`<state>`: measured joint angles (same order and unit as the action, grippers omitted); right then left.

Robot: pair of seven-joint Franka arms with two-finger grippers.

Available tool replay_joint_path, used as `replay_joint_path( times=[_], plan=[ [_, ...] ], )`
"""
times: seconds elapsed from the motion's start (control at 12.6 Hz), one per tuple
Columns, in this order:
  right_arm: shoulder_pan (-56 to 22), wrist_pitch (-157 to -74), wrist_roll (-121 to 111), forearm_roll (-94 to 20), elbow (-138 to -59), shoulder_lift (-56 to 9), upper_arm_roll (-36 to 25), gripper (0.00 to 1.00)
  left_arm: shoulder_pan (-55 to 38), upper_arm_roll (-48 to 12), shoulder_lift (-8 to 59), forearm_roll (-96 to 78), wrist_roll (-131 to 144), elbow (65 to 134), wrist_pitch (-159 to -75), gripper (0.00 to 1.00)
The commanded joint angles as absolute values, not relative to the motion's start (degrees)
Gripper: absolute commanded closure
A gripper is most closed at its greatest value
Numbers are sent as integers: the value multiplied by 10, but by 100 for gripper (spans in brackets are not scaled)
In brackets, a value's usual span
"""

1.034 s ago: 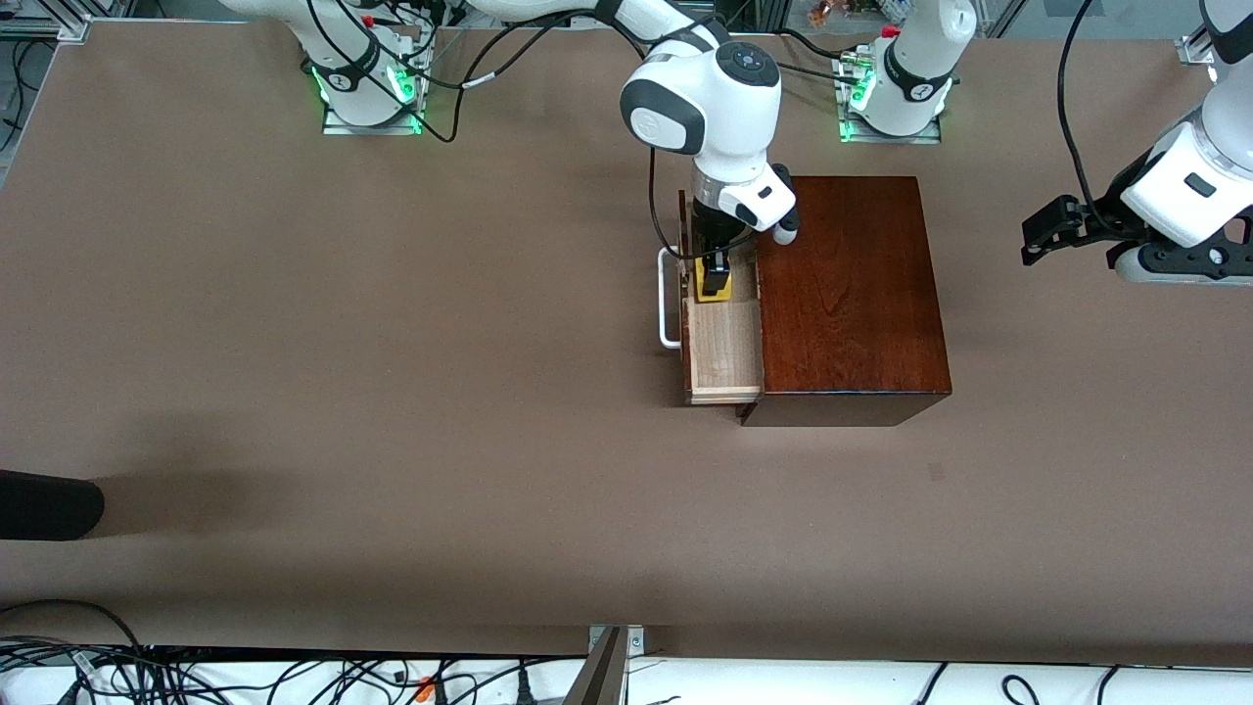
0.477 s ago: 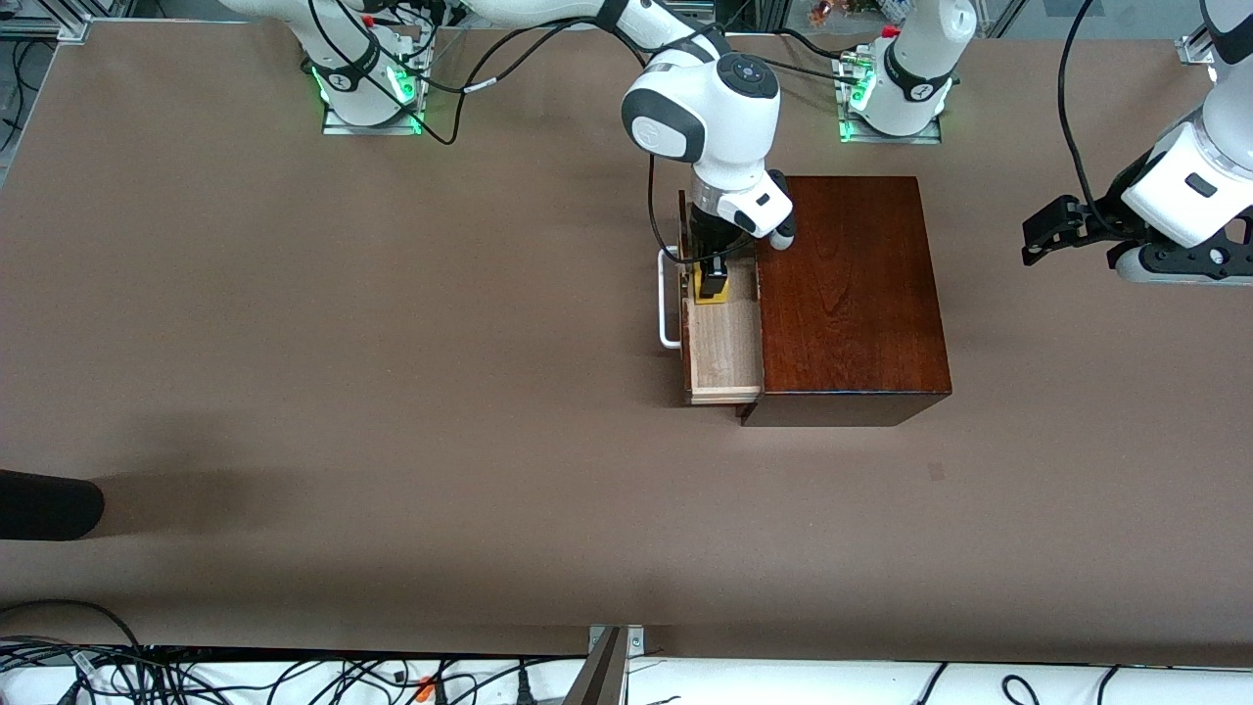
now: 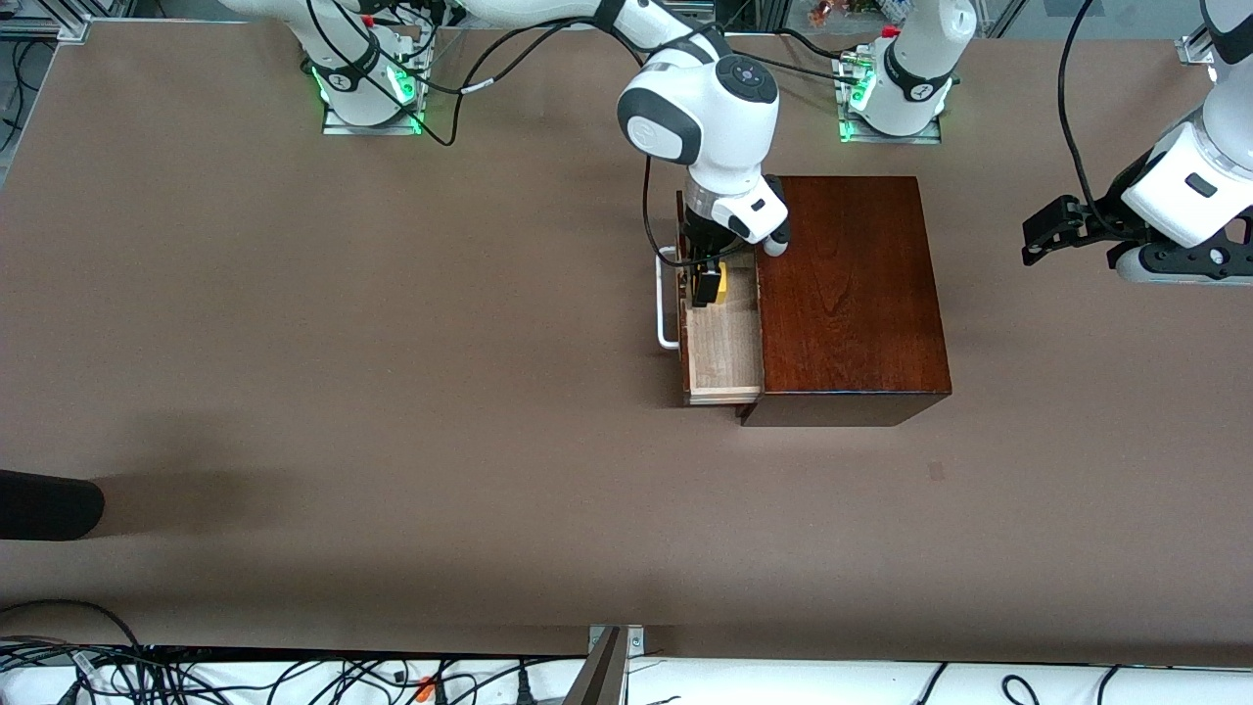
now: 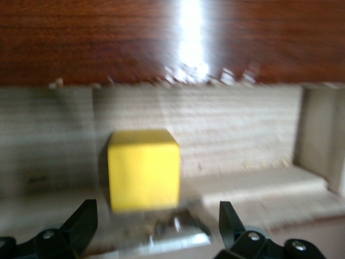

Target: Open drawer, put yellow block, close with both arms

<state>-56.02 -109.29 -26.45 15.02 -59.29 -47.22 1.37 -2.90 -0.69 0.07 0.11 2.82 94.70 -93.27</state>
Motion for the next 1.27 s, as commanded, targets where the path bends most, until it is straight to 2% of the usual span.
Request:
replay_joint_path(
  times=[0.0,0.24,0.56,0.72,0.88,1.19],
  plan=[
    [-522,-1025,-269,109,-572,-396,17,0,-27,-8,-6,13,24,951,-927,0],
    [-436,-1022,-268,49,-573,-336,16,0,-27,-8,-4,7,30,951,-928,0],
    [-263,-960,-267,-37,-580,-266,11,0,-34,-11,12,4,27,942,-917,0],
    [-161,-918,-264,-107,-583,-259,10,0,-43,-37,15,-22,22,943,-906,0],
    [-106,-876,-255,-114,-595,-234,-1,0,-54,-82,43,-46,-7,934,-906,0],
    [-103,-964,-157,-66,-884,-36,-22,0,-99,-169,133,-45,-73,854,-917,0]
  ],
)
